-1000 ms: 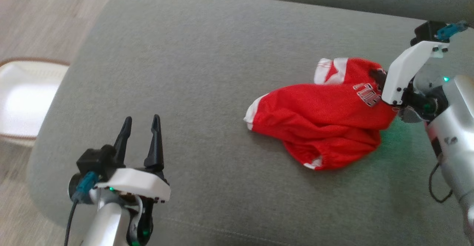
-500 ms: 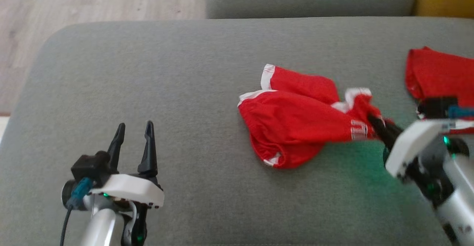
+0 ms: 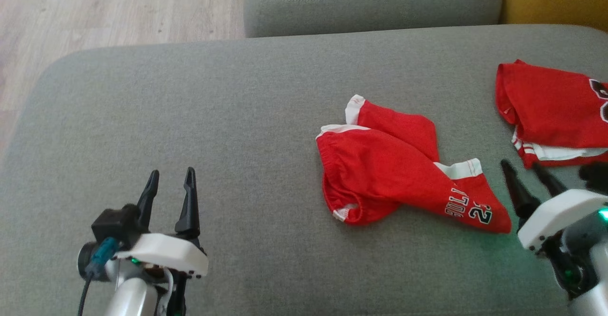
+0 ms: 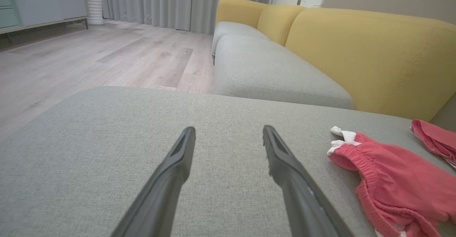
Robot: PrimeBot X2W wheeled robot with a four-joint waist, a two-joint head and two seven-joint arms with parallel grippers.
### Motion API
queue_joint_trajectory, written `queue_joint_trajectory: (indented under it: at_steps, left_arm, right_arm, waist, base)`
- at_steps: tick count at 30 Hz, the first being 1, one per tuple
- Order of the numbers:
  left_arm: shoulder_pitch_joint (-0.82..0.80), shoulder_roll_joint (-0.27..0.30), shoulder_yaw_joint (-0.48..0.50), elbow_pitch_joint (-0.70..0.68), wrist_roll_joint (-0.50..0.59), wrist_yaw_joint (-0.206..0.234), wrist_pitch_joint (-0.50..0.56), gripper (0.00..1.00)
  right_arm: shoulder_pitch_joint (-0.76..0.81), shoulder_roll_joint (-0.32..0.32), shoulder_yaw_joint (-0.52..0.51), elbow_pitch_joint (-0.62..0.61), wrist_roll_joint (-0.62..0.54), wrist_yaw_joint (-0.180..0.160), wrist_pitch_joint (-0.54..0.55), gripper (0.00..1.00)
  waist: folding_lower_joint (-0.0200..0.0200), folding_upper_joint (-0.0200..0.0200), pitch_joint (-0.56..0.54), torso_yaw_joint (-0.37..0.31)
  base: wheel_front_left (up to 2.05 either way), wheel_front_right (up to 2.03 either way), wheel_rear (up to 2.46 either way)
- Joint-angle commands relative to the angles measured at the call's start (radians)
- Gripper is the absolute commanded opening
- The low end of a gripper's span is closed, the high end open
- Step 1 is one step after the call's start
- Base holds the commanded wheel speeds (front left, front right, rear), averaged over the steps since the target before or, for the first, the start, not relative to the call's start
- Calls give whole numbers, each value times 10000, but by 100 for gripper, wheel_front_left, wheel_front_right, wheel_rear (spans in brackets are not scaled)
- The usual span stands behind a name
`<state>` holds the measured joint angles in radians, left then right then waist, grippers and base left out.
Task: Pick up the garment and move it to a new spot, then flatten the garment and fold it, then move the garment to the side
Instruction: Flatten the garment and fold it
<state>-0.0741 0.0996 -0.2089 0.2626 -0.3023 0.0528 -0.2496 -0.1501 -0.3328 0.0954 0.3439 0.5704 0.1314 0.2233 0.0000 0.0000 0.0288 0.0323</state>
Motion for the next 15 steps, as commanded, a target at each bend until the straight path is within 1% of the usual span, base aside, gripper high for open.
queue_joint_trajectory:
  at_steps: [1,4,9,11,13,15]
  left_arm:
    - [-296,221,407,-299,-25,1,-120,100]
    - [-282,251,416,-330,-64,17,-116,100]
    - [-475,411,331,-346,-87,-119,70,100]
    - [-743,479,222,-385,-152,-321,334,100]
    - [-1229,571,118,-452,-354,-664,847,100]
    - [-1920,747,-26,-416,-557,-1015,1767,100]
  right_arm:
    - [-88,-94,-7,-417,-95,-7,-168,100]
    - [145,514,-607,-1013,-535,-7,-593,100]
    - [466,1264,-852,-1574,-1014,-7,-803,100]
    - [484,1466,-965,-1721,-1152,-7,-938,100]
    - [401,1650,-1078,-1898,-1261,-7,-1165,100]
    - [273,1798,-1204,-2059,-1357,-7,-1405,100]
  waist:
    - [0,0,-32,-14]
    - [0,0,-45,-64]
    - [0,0,24,-176]
    - [0,0,75,-234]
    - [0,0,179,-320]
    - [0,0,320,-429]
  base:
    - [0,0,0]
    - [0,0,0]
    - [0,0,0]
    - [0,0,0]
    - [0,0,0]
    - [0,0,0]
